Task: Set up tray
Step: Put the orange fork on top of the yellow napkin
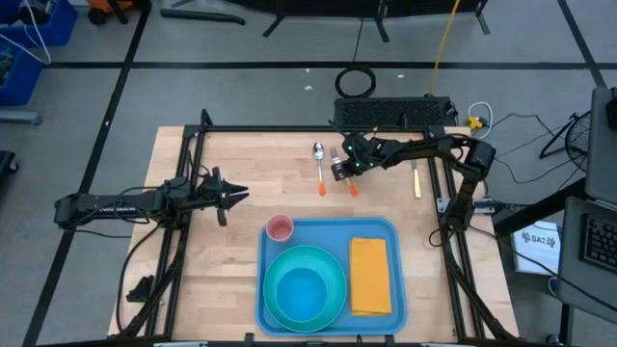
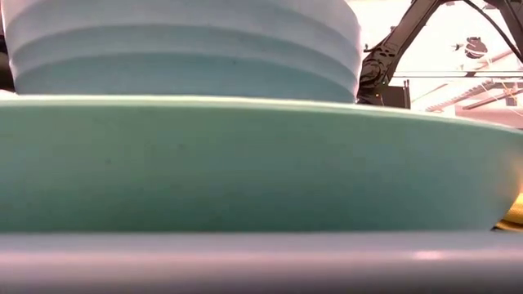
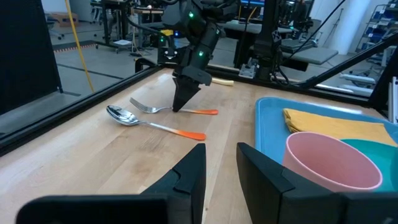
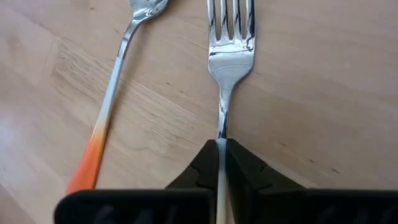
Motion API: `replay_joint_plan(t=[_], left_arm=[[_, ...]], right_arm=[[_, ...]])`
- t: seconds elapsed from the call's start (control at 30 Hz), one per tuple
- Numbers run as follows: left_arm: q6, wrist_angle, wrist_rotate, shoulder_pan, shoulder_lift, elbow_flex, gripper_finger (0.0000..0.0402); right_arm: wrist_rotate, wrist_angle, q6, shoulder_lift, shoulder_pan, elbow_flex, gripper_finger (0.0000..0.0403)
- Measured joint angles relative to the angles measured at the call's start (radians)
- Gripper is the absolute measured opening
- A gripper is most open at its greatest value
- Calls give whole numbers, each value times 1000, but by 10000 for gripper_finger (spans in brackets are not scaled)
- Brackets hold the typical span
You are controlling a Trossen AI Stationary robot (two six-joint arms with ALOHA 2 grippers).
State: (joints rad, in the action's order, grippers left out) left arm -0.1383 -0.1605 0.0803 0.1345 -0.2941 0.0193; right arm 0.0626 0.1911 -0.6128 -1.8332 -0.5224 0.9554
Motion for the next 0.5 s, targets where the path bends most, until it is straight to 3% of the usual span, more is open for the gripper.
replay_joint_plan(t=[0.23,0.5], left_arm=[[0,0,0,0,0,0,93],[0,0,0,0,0,0,93]], right_arm=[[-11,21,76,78,35,-5,3],[-93,119,104,342,185,-4,2]])
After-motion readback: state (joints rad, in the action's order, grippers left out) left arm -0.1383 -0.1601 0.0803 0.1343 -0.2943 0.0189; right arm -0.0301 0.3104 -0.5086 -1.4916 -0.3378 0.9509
